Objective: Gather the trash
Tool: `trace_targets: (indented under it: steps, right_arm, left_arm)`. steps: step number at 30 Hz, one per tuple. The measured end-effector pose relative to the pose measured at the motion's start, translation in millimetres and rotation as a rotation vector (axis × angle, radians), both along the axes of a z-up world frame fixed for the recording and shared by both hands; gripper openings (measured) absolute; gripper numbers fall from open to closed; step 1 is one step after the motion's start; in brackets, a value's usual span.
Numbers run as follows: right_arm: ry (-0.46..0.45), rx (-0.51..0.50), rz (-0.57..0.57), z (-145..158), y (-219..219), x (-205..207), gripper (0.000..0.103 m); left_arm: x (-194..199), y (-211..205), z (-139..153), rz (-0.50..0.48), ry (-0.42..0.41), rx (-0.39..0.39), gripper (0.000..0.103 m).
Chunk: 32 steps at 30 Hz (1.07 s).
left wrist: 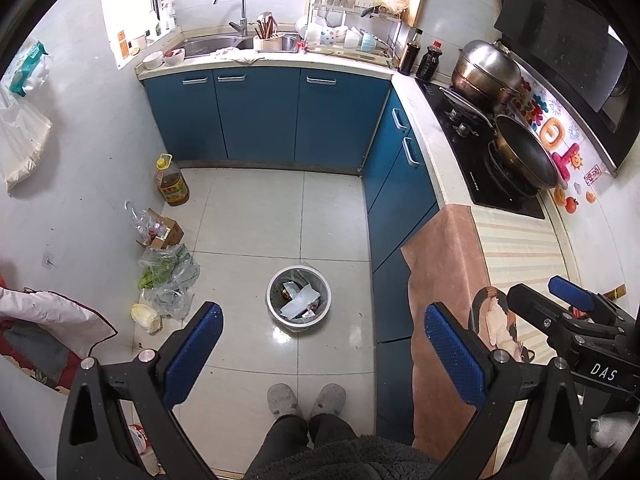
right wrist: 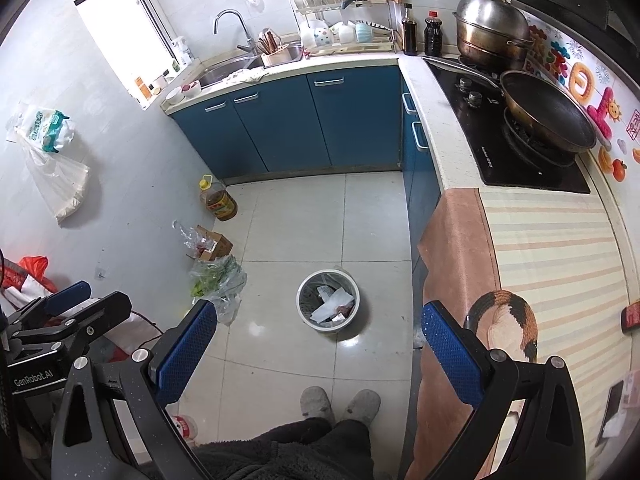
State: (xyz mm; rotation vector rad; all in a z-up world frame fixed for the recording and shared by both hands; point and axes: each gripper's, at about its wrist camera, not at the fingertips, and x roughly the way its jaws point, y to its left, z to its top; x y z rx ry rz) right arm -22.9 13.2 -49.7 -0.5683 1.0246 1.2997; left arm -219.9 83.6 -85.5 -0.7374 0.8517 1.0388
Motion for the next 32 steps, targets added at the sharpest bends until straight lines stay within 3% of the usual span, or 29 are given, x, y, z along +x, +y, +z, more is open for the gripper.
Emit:
trace_targets:
  steps: [32]
  right_arm:
    - [0.001, 0.011, -0.027, 7.6, -11.4, 8.9, 0.103]
  left_arm:
    - [9.2, -3.5, 2.5, -0.021, -0.002, 0.009, 0.103]
